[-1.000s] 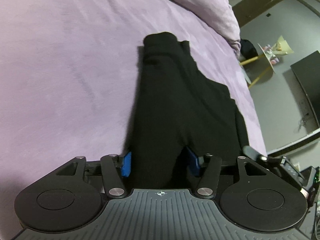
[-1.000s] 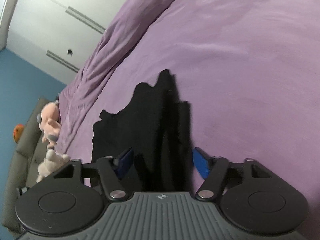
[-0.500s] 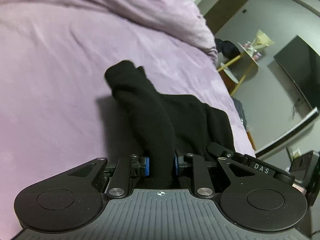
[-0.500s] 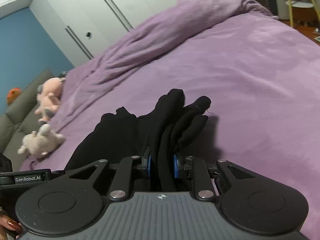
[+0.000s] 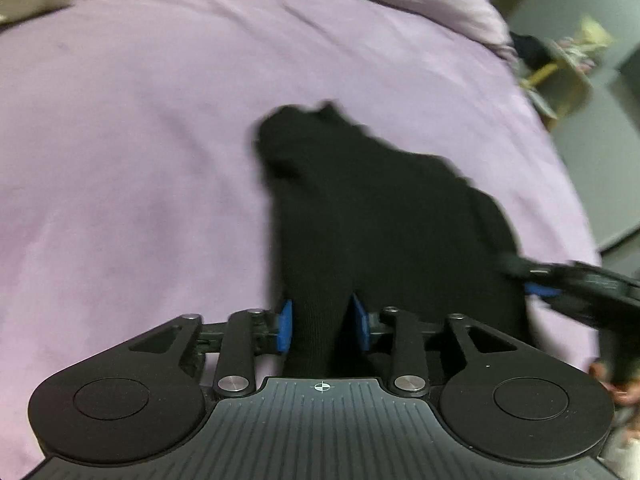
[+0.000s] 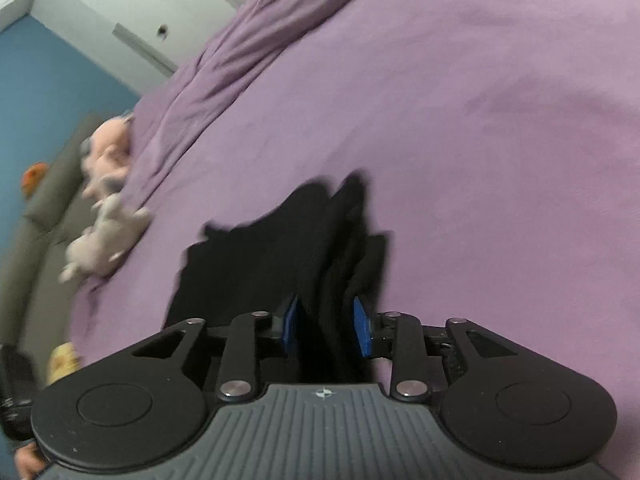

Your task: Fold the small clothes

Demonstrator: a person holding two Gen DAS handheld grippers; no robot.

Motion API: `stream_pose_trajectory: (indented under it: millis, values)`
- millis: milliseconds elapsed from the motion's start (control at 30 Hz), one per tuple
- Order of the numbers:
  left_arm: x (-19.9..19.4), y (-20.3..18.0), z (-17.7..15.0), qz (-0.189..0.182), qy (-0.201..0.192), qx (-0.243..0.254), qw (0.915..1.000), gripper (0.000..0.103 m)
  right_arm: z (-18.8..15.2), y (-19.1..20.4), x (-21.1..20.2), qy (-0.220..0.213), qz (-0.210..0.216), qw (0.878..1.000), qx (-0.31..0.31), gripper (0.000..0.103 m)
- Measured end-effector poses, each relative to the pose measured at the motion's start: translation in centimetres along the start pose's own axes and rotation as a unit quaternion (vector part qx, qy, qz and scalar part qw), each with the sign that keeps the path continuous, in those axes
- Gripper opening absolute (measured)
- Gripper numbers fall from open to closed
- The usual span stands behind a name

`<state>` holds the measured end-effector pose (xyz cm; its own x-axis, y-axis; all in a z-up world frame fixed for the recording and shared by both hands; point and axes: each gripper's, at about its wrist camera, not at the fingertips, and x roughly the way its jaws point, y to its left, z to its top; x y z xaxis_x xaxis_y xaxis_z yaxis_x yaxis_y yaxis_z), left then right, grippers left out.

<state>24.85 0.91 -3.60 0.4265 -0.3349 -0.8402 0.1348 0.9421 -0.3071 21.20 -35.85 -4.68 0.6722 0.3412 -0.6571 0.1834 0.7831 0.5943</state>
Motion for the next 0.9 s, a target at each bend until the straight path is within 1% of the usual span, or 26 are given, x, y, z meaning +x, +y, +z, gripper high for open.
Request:
stream_pose_trajectory:
  millis: [67, 100, 133, 167, 200, 233, 267, 300, 400, 433, 467, 500, 533, 567, 600, 633, 700, 800, 867, 900]
  values:
    - [-1.4, 0.2, 0.4, 0.012, -0.039, -0.013, 0.9991, 0.037, 0.4, 1.1, -0.8, -0.032, 0.006, 0.999, -0.002, 0.038]
    - [-1.8, 0.0, 0.7, 0.018, -0.058, -0.019, 0.9980, 0.037, 0.5, 2.1, -0.3, -0.030, 0.018, 0.999, -0.008, 0.038]
    - [-2.0, -0.5, 1.3, 0.018, -0.080, -0.024, 0.9963, 0.041, 0.6, 3.1, 0.5, -0.017, 0.029, 0.999, -0.017, 0.038]
    - [-1.9, -0.8, 1.7, 0.017, -0.094, -0.030, 0.9949, 0.043, 0.6, 4.3, 1.9, 0.001, 0.042, 0.999, -0.030, 0.038]
    - [-1.4, -1.2, 2.1, 0.015, -0.104, -0.036, 0.9938, 0.047, 0.4, 5.2, 3.2, 0.009, 0.045, 0.998, -0.042, 0.038]
    - [-0.3, -1.8, 2.7, 0.019, -0.115, -0.038, 0.9924, 0.049, 0.2, 6.0, 4.8, 0.011, 0.039, 0.998, -0.056, 0.038]
    - [0.7, -2.2, 3.0, 0.033, -0.127, -0.040, 0.9905, 0.049, 0.0, 6.5, 6.2, 0.013, 0.029, 0.998, -0.059, 0.038]
    - [1.7, -2.7, 3.2, 0.055, -0.136, -0.043, 0.9882, 0.049, 0.0, 6.8, 7.6, 0.008, 0.018, 0.998, -0.063, 0.038]
    - [5.5, -3.7, 4.1, 0.111, -0.151, -0.028, 0.9819, 0.049, 0.2, 7.2, 10.6, -0.012, -0.031, 0.995, -0.089, 0.028]
    - [6.6, -4.0, 4.2, 0.127, -0.157, -0.016, 0.9792, 0.054, 0.3, 7.2, 11.2, -0.026, -0.046, 0.992, -0.110, 0.028]
    - [7.2, -4.1, 4.1, 0.143, -0.164, -0.003, 0.9762, 0.057, 0.3, 7.4, 11.8, -0.037, -0.069, 0.988, -0.135, 0.026]
    - [7.8, -4.2, 4.1, 0.151, -0.173, 0.014, 0.9733, 0.060, 0.3, 7.5, 12.1, -0.049, -0.084, 0.983, -0.156, 0.025]
    - [8.4, -4.4, 4.0, 0.152, -0.182, 0.029, 0.9711, 0.066, 0.2, 6.8, 12.0, -0.058, -0.086, 0.981, -0.167, 0.025]
    - [9.0, -4.5, 4.0, 0.158, -0.186, 0.036, 0.9691, 0.070, 0.2, 6.3, 12.0, -0.065, -0.086, 0.980, -0.169, 0.022]
    - [9.6, -4.3, 4.0, 0.165, -0.187, 0.037, 0.9677, 0.077, 0.2, 5.5, 11.9, -0.072, -0.077, 0.981, -0.162, 0.018]
    - [10.0, -4.0, 4.0, 0.166, -0.189, 0.027, 0.9673, 0.084, 0.2, 4.5, 12.0, -0.080, -0.071, 0.984, -0.144, 0.009]
    - [10.3, -3.1, 4.3, 0.155, -0.189, -0.002, 0.9697, 0.089, 0.2, 3.6, 12.3, -0.087, -0.076, 0.985, -0.127, 0.000]
    - [10.3, -2.3, 4.1, 0.136, -0.192, -0.022, 0.9717, 0.090, 0.1, 4.8, 12.7, -0.087, -0.099, 0.979, -0.153, 0.000]
    - [10.1, -2.7, 4.1, 0.141, -0.191, -0.018, 0.9712, 0.090, 0.2, 5.5, 12.8, -0.084, -0.103, 0.979, -0.158, 0.000]
    - [9.9, -2.7, 4.0, 0.143, -0.189, -0.019, 0.9714, 0.090, 0.2, 5.5, 12.3, -0.077, -0.100, 0.980, -0.155, 0.002]
